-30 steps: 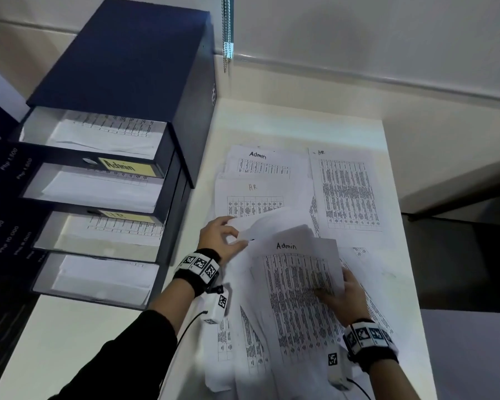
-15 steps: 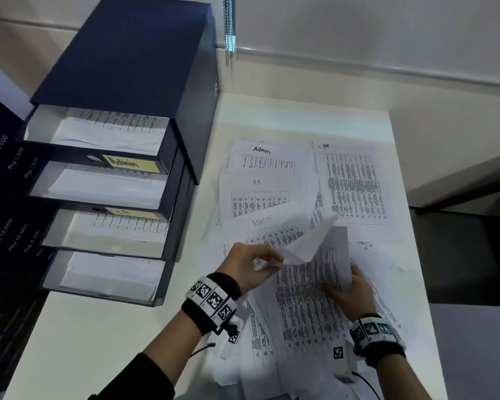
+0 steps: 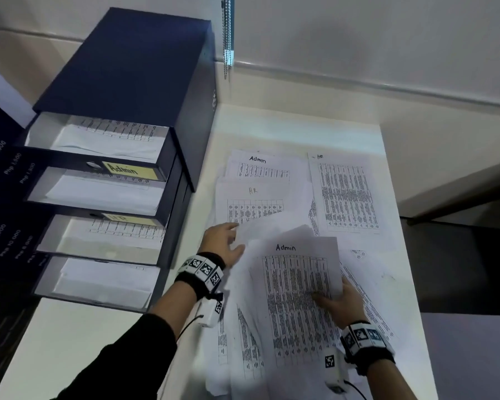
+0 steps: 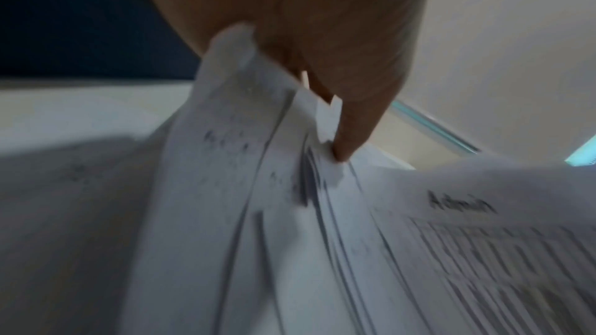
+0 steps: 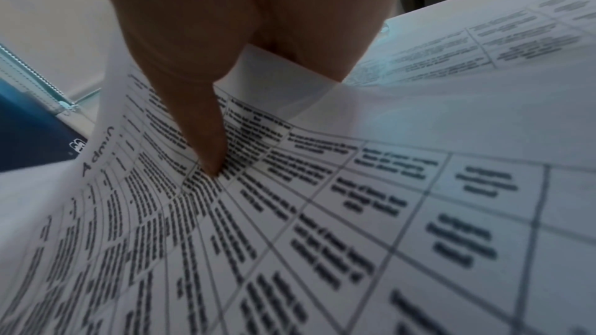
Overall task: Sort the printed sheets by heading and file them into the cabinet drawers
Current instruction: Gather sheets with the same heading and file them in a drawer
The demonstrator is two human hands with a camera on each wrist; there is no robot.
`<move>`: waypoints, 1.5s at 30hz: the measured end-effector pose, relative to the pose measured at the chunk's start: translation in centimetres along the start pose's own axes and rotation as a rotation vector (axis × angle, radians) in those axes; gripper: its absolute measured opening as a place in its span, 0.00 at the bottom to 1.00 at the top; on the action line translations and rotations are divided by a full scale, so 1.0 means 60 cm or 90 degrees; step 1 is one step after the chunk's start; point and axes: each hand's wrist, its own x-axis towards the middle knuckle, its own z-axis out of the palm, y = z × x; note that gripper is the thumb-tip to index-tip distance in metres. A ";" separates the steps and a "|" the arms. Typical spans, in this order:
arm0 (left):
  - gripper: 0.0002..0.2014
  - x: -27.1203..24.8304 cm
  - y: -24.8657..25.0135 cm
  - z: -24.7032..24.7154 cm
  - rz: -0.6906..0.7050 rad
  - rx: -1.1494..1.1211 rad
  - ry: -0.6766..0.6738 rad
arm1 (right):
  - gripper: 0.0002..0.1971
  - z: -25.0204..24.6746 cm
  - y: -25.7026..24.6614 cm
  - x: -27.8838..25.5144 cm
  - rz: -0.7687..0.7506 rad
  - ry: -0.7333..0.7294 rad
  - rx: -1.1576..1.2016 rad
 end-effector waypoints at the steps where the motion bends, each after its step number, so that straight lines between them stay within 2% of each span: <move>1: 0.18 -0.007 0.008 0.000 0.025 -0.002 0.017 | 0.18 0.001 0.002 0.000 -0.001 -0.003 -0.005; 6: 0.10 -0.062 0.043 0.009 0.219 0.038 0.095 | 0.15 0.006 0.009 0.001 0.022 0.009 -0.010; 10: 0.16 -0.106 0.078 0.006 0.352 -0.104 0.044 | 0.18 0.009 0.008 0.002 0.034 0.017 -0.011; 12: 0.21 -0.119 0.095 -0.001 0.370 -0.144 0.055 | 0.15 0.005 0.000 0.000 0.037 0.015 0.007; 13: 0.26 -0.120 0.101 -0.004 0.316 -0.182 0.058 | 0.13 0.003 -0.001 0.000 0.040 0.012 0.024; 15: 0.39 -0.119 0.106 -0.014 0.101 -0.302 0.004 | 0.14 -0.001 -0.002 -0.002 0.052 0.019 0.049; 17: 0.44 -0.111 0.081 -0.011 -0.119 -0.382 -0.048 | 0.14 0.000 0.001 -0.002 0.076 0.034 0.070; 18: 0.46 -0.110 0.060 -0.006 -0.199 -0.453 -0.063 | 0.13 0.001 0.003 -0.001 0.090 0.035 0.082; 19: 0.48 -0.110 0.037 0.002 -0.259 -0.571 -0.083 | 0.12 0.002 0.004 0.000 0.107 0.038 0.095; 20: 0.46 -0.113 0.017 0.011 -0.298 -0.709 -0.106 | 0.11 0.003 0.002 -0.002 0.112 0.037 0.093; 21: 0.42 -0.121 0.005 0.018 -0.325 -0.783 -0.131 | 0.12 0.003 -0.002 -0.003 0.114 0.044 0.092; 23: 0.39 -0.134 -0.008 0.038 -0.348 -0.722 -0.145 | 0.19 0.005 -0.016 -0.005 0.093 0.054 0.092; 25: 0.32 -0.143 0.002 0.049 -0.323 -0.603 -0.138 | 0.28 0.012 -0.030 -0.002 0.048 0.057 0.097; 27: 0.25 -0.144 0.022 0.058 -0.302 -0.541 -0.127 | 0.33 0.029 -0.041 0.005 0.015 0.048 0.072; 30: 0.20 -0.137 0.057 0.041 -0.311 -0.583 -0.037 | 0.23 0.046 -0.058 0.012 -0.010 0.038 0.023; 31: 0.18 -0.133 0.066 0.032 -0.305 -0.593 -0.020 | 0.22 0.046 -0.059 0.015 0.001 0.039 0.040; 32: 0.17 -0.131 0.077 0.018 -0.290 -0.600 -0.009 | 0.25 0.040 -0.064 0.016 0.020 0.037 0.075; 34: 0.16 -0.128 0.103 -0.025 -0.232 -0.605 -0.007 | 0.31 0.014 -0.078 0.021 0.033 0.036 0.181; 37: 0.15 -0.122 0.145 -0.106 -0.088 -0.579 -0.028 | 0.30 -0.044 -0.133 0.019 0.000 0.027 0.341; 39: 0.19 -0.123 0.174 -0.161 -0.009 -0.602 -0.013 | 0.27 -0.086 -0.192 0.006 -0.056 0.031 0.416; 42: 0.23 -0.133 0.215 -0.230 0.091 -0.590 0.041 | 0.17 -0.140 -0.276 -0.024 -0.140 0.078 0.445; 45: 0.23 -0.139 0.232 -0.270 0.166 -0.590 0.132 | 0.16 -0.166 -0.318 -0.047 -0.213 0.167 0.445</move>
